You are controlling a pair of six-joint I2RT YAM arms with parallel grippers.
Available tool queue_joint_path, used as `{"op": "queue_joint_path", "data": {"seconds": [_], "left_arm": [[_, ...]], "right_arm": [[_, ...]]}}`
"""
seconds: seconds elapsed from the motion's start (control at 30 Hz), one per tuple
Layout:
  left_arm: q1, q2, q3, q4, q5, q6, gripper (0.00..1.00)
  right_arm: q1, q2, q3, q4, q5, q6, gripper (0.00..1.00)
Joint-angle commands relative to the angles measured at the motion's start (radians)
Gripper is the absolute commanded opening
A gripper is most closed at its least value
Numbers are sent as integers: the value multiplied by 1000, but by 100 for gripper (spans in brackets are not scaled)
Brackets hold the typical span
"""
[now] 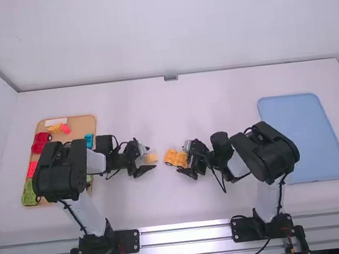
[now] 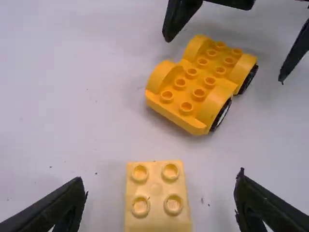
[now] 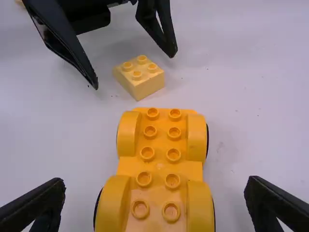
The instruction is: Assemble lego blocks to make yellow taxi
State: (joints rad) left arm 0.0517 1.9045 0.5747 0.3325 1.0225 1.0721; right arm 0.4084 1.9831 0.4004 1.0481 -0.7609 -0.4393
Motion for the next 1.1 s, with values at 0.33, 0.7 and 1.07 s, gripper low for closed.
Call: {"op": "queue_joint_path", "data": {"seconds": [0.33, 0.7, 1.07], "left_arm": [[3, 67, -1, 46, -6, -2, 71], [1, 67, -6, 43, -48, -1, 45], [1, 66, -5, 41, -44, 39, 7]], "right_arm": [[22, 23, 25, -12, -47, -3, 99], [23, 23, 25, -12, -47, -3, 99], [62, 30, 25, -30, 116, -3, 99]]}}
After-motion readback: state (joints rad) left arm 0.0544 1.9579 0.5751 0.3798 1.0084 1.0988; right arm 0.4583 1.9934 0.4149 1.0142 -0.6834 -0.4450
